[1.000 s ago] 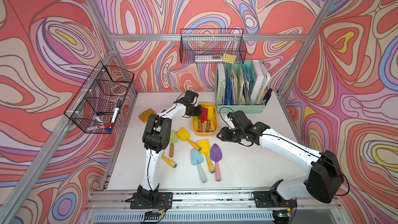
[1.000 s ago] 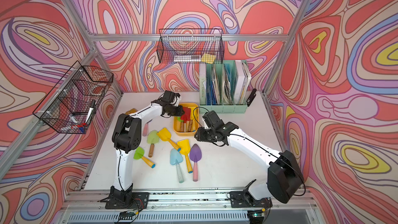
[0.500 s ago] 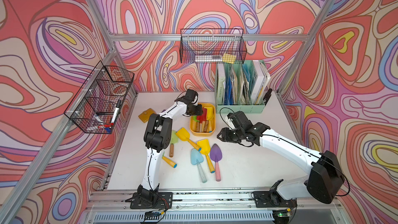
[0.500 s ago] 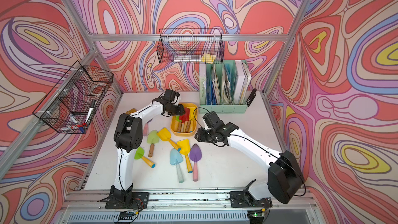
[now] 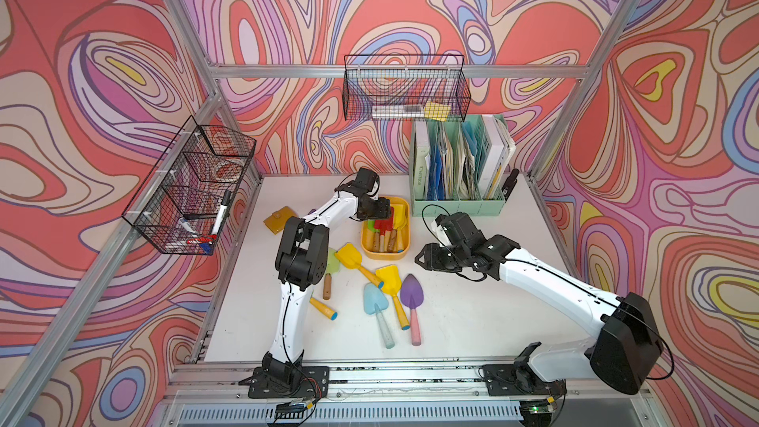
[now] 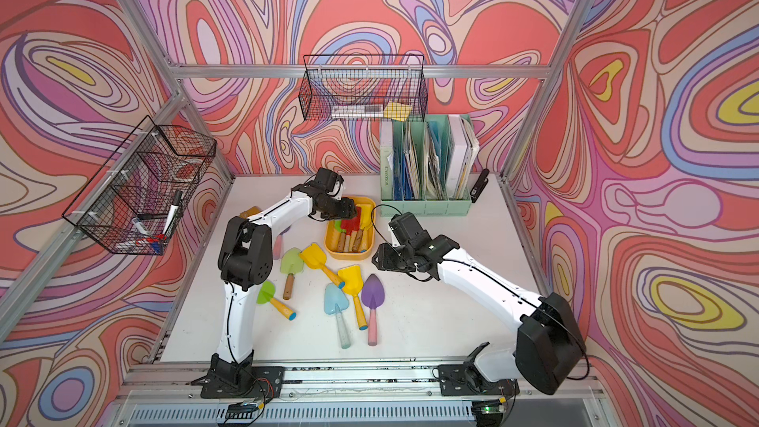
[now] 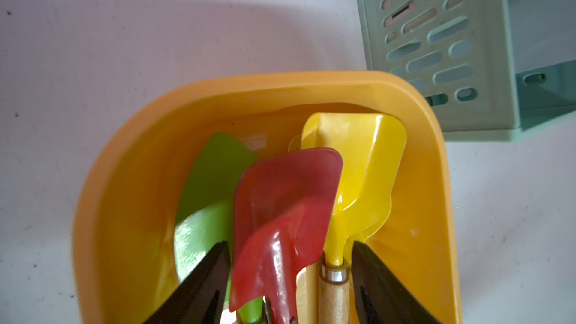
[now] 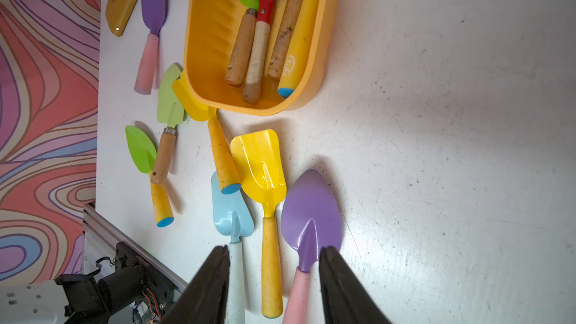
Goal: Put the shovel into the storage box
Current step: Place the shovel in the storage box.
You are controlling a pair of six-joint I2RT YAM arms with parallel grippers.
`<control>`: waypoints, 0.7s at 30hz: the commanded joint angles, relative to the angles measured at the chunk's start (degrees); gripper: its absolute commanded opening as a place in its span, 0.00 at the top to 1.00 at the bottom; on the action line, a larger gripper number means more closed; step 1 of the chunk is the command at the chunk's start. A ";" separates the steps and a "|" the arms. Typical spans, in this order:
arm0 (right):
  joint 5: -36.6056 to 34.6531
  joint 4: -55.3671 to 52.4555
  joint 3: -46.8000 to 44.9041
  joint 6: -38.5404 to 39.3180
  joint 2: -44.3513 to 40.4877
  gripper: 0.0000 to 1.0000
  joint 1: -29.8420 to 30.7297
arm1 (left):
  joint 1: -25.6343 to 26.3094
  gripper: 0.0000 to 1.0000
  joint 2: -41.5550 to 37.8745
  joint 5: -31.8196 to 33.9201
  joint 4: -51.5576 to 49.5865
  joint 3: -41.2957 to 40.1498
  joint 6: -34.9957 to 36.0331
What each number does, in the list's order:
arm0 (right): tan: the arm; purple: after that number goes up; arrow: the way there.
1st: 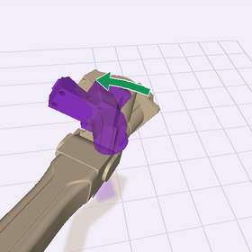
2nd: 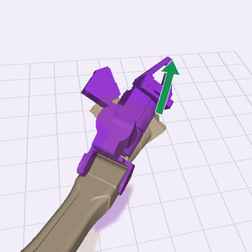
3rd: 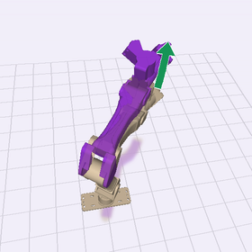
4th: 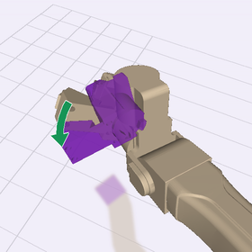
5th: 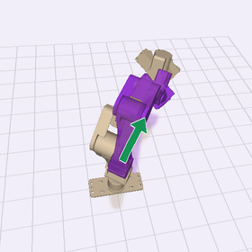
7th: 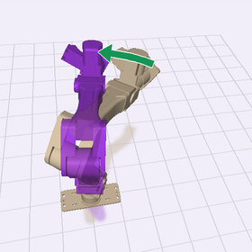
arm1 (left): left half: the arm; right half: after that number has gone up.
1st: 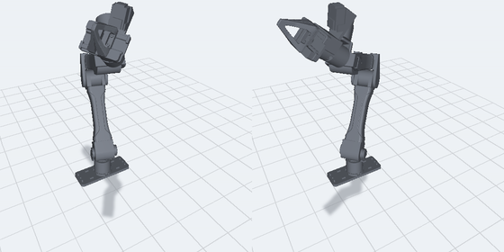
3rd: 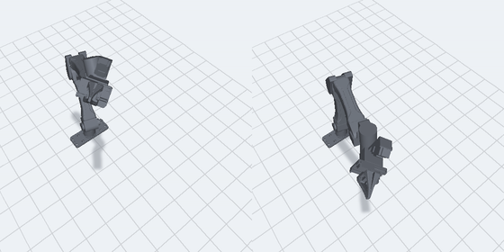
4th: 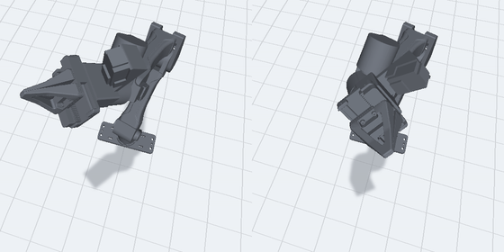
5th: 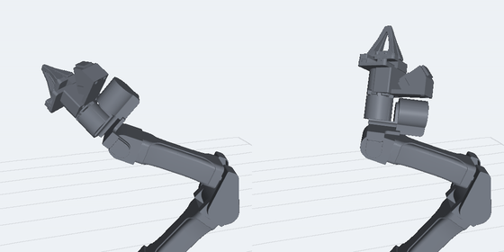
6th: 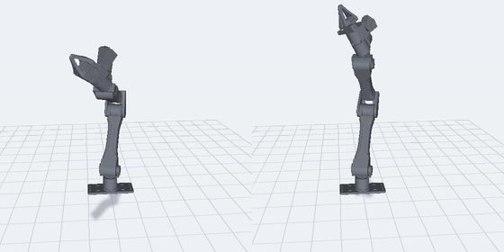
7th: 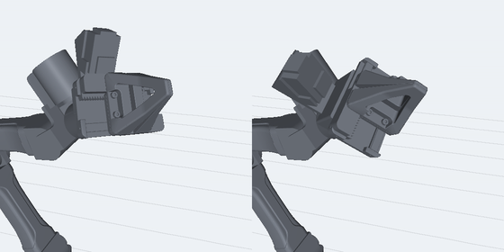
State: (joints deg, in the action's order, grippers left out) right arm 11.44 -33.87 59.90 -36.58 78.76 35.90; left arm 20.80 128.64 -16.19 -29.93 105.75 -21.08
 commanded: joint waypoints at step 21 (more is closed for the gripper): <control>-4.96 -7.87 -8.27 -4.35 -8.37 0.54 1.20 | 5.04 0.23 -22.02 8.78 1.79 -9.37 -4.25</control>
State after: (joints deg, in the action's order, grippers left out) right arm 9.17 -37.93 53.54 -38.57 70.89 36.21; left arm 24.45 112.97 -7.49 -30.85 99.68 -23.94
